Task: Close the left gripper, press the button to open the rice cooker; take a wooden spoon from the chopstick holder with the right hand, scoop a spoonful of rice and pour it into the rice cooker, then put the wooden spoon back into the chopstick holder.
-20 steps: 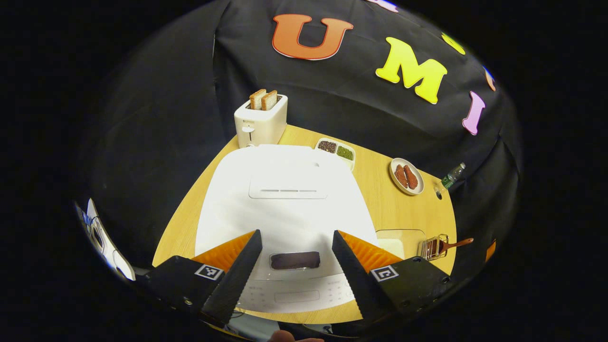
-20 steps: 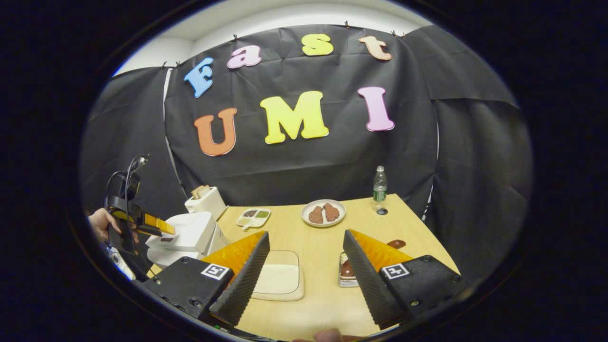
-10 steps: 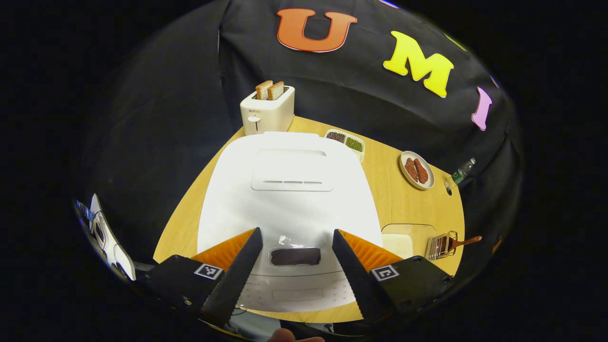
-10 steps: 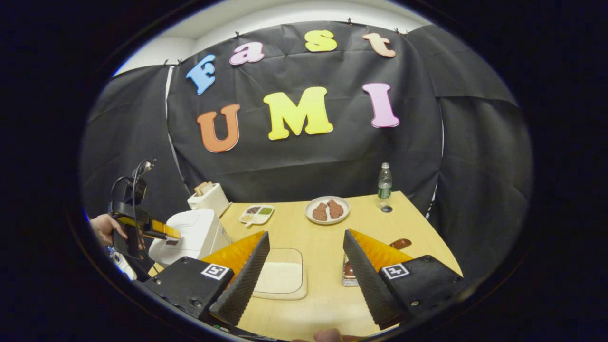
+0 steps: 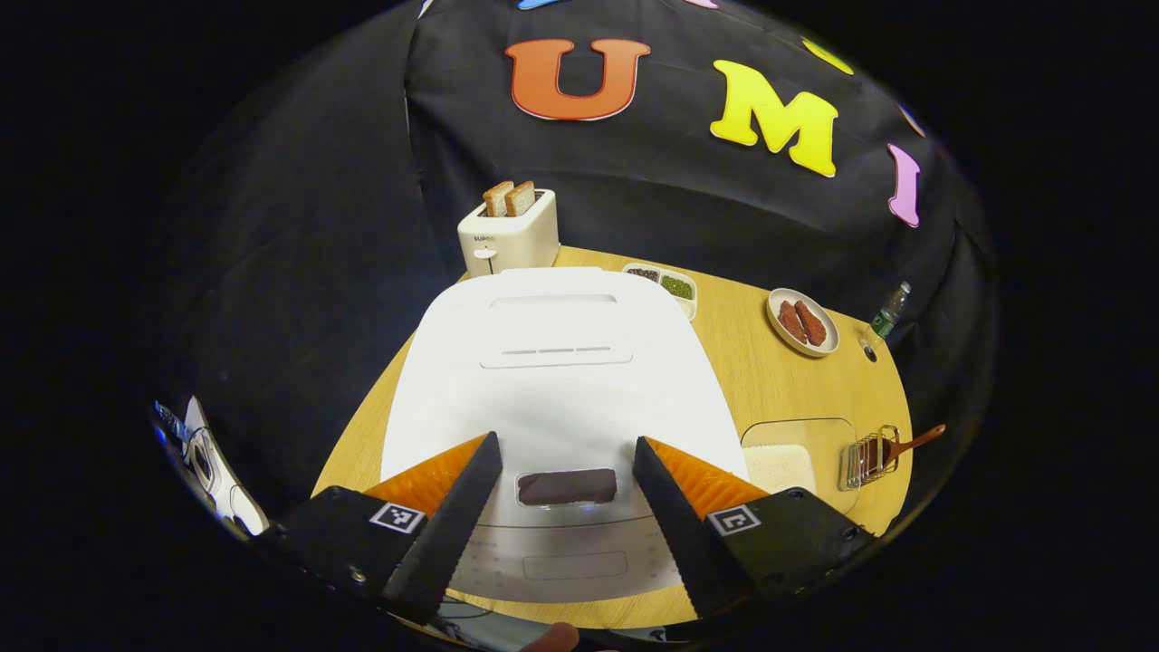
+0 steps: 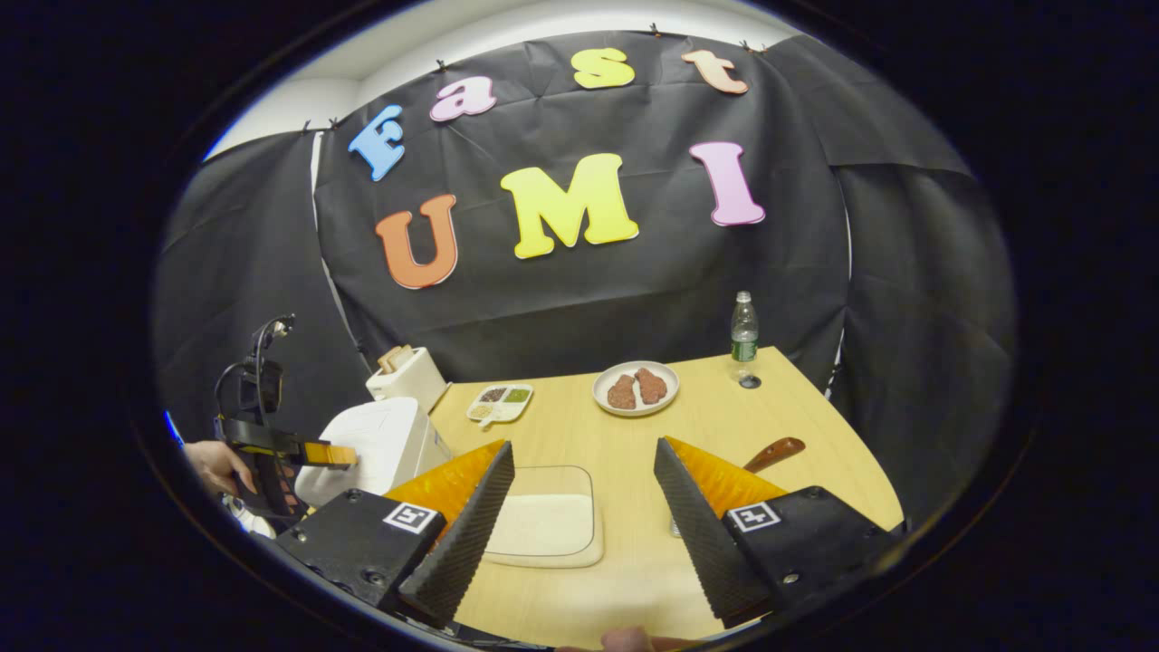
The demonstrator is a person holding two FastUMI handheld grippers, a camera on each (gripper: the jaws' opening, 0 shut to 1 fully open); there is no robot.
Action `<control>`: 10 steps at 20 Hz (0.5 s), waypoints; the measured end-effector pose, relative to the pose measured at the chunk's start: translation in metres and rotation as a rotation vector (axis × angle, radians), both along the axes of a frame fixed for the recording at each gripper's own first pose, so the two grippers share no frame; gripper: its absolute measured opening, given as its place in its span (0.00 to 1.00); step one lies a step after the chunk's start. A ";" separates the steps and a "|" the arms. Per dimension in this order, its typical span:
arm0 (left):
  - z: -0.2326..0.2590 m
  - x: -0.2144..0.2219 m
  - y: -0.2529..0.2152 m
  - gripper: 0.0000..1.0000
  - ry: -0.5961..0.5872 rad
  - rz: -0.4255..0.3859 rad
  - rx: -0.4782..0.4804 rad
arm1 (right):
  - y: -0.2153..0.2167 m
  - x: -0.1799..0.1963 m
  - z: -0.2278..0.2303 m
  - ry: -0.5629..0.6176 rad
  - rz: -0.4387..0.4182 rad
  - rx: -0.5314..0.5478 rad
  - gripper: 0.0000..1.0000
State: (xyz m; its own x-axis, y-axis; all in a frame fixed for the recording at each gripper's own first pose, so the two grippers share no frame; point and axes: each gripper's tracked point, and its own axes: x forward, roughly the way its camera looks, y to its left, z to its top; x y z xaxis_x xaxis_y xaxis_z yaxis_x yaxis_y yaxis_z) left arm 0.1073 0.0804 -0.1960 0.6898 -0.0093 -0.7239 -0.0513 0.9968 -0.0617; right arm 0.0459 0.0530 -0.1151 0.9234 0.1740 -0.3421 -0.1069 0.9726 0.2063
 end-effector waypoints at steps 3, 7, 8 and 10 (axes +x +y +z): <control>0.005 0.003 0.000 0.97 -0.019 -0.007 -0.008 | -0.001 -0.004 0.007 -0.016 -0.013 -0.003 1.00; 0.019 0.008 -0.004 0.95 -0.078 -0.011 -0.033 | -0.003 -0.010 0.009 -0.021 -0.045 -0.041 1.00; 0.028 0.009 -0.006 0.95 -0.110 -0.021 -0.039 | -0.002 -0.012 0.013 -0.027 -0.053 -0.054 1.00; 0.057 0.011 -0.008 0.95 -0.214 -0.040 -0.049 | 0.002 -0.013 0.022 -0.050 -0.062 -0.083 1.00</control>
State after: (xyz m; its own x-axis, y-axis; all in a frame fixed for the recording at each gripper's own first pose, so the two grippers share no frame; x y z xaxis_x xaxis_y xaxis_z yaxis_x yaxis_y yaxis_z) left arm 0.1179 0.0727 -0.1394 0.8262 -0.0712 -0.5589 0.0074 0.9933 -0.1155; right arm 0.0328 0.0545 -0.0931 0.9478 0.0892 -0.3060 -0.0543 0.9912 0.1206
